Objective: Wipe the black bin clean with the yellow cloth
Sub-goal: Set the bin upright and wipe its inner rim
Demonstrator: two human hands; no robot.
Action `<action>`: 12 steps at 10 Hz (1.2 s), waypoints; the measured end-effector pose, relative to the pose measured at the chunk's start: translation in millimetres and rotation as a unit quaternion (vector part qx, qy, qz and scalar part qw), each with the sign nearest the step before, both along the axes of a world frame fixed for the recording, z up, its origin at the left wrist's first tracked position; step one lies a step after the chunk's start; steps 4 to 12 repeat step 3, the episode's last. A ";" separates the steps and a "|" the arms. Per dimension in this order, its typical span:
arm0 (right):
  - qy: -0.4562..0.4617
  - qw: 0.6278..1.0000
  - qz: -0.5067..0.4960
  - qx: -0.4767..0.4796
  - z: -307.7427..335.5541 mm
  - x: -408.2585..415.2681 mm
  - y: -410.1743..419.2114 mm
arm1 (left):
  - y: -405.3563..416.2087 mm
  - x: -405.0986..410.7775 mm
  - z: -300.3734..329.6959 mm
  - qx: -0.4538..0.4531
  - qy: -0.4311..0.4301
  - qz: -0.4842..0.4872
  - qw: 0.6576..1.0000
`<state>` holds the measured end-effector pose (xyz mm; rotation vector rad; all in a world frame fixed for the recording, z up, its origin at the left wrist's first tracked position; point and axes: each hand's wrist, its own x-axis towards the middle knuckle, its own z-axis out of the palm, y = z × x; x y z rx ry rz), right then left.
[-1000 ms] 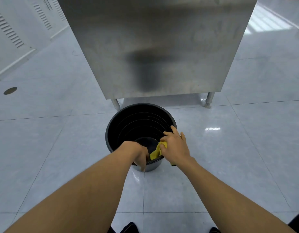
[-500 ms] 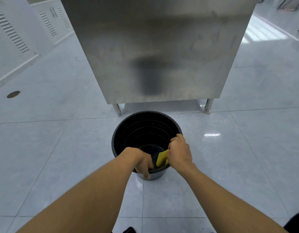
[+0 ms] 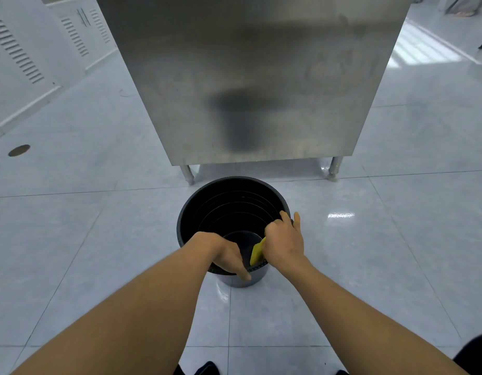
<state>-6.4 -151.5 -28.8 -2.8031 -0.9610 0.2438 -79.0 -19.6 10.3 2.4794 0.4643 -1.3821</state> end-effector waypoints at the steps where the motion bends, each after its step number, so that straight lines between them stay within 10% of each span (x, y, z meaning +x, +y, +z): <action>1: -0.001 1.000 0.010 0.008 -1.1 -2.1 4.4 | 3.7 -0.2 1.6 -0.003 -0.012 0.038 0.999; 3: -0.026 0.998 0.014 0.059 -4.3 6.0 17.3 | 19.3 5.1 -1.6 -0.027 -0.134 0.080 0.987; 12: -0.026 0.998 0.014 0.059 -4.3 6.0 17.3 | 19.3 5.1 -1.6 -0.027 -0.134 0.080 0.987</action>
